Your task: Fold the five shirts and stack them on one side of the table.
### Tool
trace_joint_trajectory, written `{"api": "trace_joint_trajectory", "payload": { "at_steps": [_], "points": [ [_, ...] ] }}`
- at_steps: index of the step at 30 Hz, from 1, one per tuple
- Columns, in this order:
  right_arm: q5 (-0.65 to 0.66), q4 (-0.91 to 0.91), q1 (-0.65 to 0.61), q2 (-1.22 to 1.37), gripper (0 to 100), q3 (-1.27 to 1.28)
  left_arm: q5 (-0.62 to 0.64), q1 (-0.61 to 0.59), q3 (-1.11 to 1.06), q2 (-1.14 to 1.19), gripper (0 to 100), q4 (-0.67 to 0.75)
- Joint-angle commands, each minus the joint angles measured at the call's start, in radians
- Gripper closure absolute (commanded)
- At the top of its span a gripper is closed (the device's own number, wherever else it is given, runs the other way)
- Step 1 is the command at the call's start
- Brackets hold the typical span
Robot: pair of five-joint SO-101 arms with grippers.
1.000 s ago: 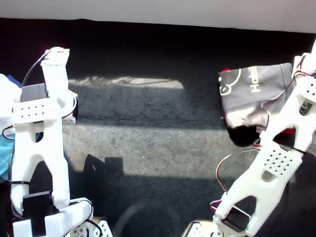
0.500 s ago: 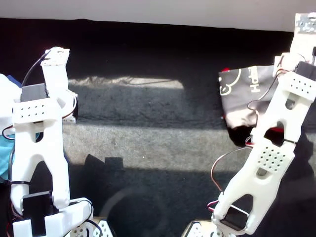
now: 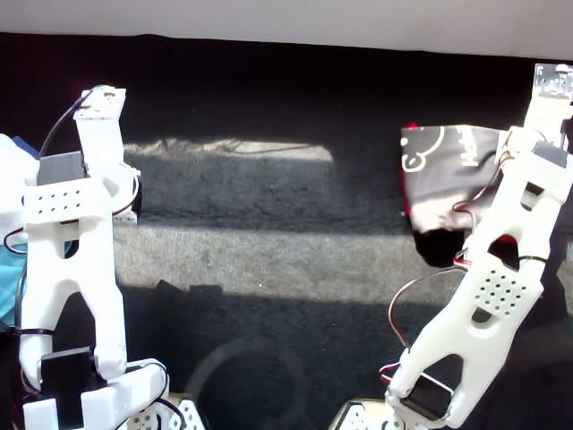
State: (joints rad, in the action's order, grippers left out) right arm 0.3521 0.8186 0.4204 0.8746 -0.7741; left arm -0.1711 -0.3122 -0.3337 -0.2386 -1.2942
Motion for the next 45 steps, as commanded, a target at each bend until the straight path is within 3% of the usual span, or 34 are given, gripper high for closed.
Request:
{"api": "trace_joint_trajectory", "payload": {
  "at_steps": [1,6,13,18,22,29,33,37,45],
  "points": [
    [-0.006,-0.013,0.01,-0.039,99.2,-0.015,0.006,-0.01,0.007,-0.027,99,0.003],
    [-0.025,0.07,0.001,-0.094,98.1,-0.182,0.006,-0.012,0.016,-0.028,99,-0.017],
    [-0.199,0.302,-0.004,-0.16,88.5,-0.447,0.014,-0.045,0.13,-0.028,99,-0.147],
    [-0.201,0.558,-0.039,-0.203,87.1,-0.585,0.034,-0.243,0.318,-0.018,94,-0.227],
    [-0.201,0.736,-0.05,-0.232,87.1,-0.667,-0.094,-0.446,0.383,-0.016,83,-0.215],
    [-0.196,0.944,-0.09,-0.278,87.1,-0.763,-0.181,-0.717,0.386,0.024,81,0.015],
    [-0.196,0.947,-0.087,-0.326,87.1,-0.76,-0.181,-0.794,0.426,0.143,81,0.126],
    [-0.196,0.947,-0.088,-0.443,87.0,-0.696,-0.176,-0.8,0.535,0.308,81,0.138],
    [-0.196,0.944,-0.091,-0.906,87.0,-0.073,-0.155,-0.789,0.829,0.567,81,-0.023]
  ]
}}
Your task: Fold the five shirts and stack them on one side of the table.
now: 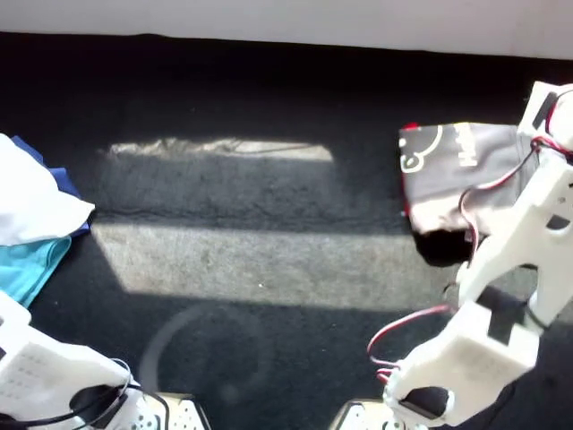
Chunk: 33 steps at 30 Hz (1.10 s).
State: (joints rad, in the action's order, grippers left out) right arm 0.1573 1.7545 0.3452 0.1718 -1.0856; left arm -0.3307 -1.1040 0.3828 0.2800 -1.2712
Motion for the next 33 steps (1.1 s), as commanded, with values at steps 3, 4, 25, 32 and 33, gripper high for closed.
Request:
{"api": "trace_joint_trajectory", "payload": {
  "at_steps": [3,4,25,32,33],
  "points": [
    [-0.002,0.007,-0.018,-0.383,87.0,0.489,-0.028,0.03,0.18,0.145,81,-0.107],
    [-0.002,0.005,-0.019,-0.437,87.0,0.559,-0.028,0.041,0.203,0.176,81,-0.126],
    [0.0,-0.131,-0.091,-1.03,87.0,1.426,-0.025,0.199,0.429,0.263,99,-0.315],
    [0.0,-0.171,-0.091,-1.081,87.0,1.497,-0.029,0.127,0.444,0.193,87,-0.422],
    [0.0,-0.171,-0.091,-1.081,87.0,1.501,-0.029,0.107,0.444,0.182,83,-0.425]
  ]
}}
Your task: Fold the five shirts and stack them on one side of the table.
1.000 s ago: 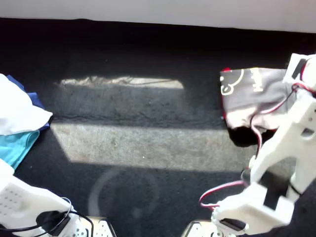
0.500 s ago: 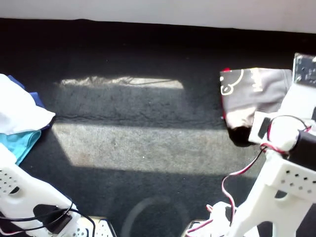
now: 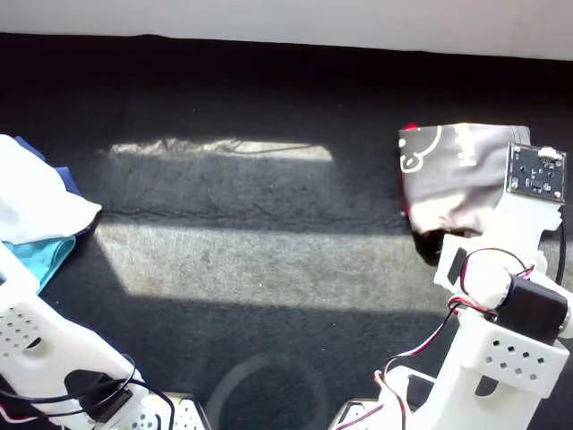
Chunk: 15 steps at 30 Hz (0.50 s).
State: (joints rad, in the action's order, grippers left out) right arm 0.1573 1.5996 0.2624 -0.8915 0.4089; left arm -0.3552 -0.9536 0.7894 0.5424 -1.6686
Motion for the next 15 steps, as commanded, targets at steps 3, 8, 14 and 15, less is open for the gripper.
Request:
{"api": "trace_joint_trajectory", "payload": {
  "at_steps": [3,8,14,15],
  "points": [
    [0.0,-0.013,-0.008,-0.018,87.0,0.007,-0.005,-0.117,0.038,-0.097,77,-0.026],
    [0.0,-0.013,-0.008,-0.018,87.0,0.007,-0.008,-0.194,0.033,-0.048,76,0.092],
    [0.0,-0.016,-0.008,-0.016,87.0,0.007,-0.043,-0.199,0.038,0.059,76,0.123],
    [0.0,-0.015,-0.008,-0.016,87.0,0.007,-0.043,-0.199,0.038,0.073,76,0.143]
  ]
}}
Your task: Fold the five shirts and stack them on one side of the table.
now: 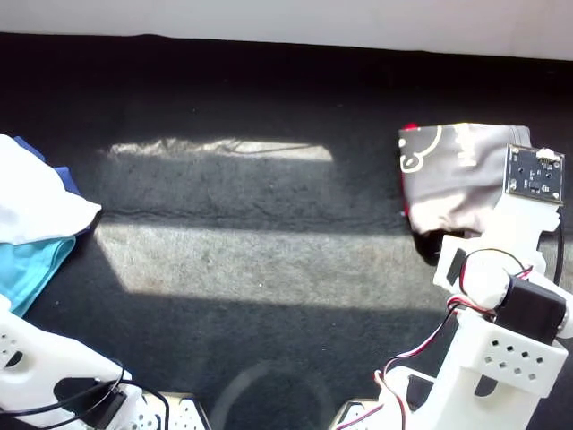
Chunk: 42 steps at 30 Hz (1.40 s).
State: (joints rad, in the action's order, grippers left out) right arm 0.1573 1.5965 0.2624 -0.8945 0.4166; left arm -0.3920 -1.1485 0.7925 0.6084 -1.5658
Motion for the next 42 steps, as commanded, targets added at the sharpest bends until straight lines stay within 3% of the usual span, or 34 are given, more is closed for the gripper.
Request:
{"api": "trace_joint_trajectory", "payload": {
  "at_steps": [1,8,12,29,34,42],
  "points": [
    [0.0,-0.01,-0.008,-0.013,87.0,-0.001,-0.006,-0.002,0.035,0.019,77,0.064],
    [0.0,-0.007,-0.008,-0.015,87.0,-0.001,-0.008,0.031,0.035,0.073,79,0.123],
    [-0.002,-0.007,-0.008,-0.015,87.0,0.001,0.038,0.064,0.035,0.01,100,0.104],
    [-0.002,-0.005,-0.008,-0.015,87.0,0.001,0.075,0.311,0.035,-0.325,99,-0.118],
    [-0.005,-0.005,-0.008,-0.015,87.0,0.001,0.16,0.495,0.035,-0.472,99,-0.183],
    [-0.003,-0.012,-0.008,-0.015,87.0,0.073,0.224,0.931,-0.004,-0.8,99,-0.195]
  ]
}}
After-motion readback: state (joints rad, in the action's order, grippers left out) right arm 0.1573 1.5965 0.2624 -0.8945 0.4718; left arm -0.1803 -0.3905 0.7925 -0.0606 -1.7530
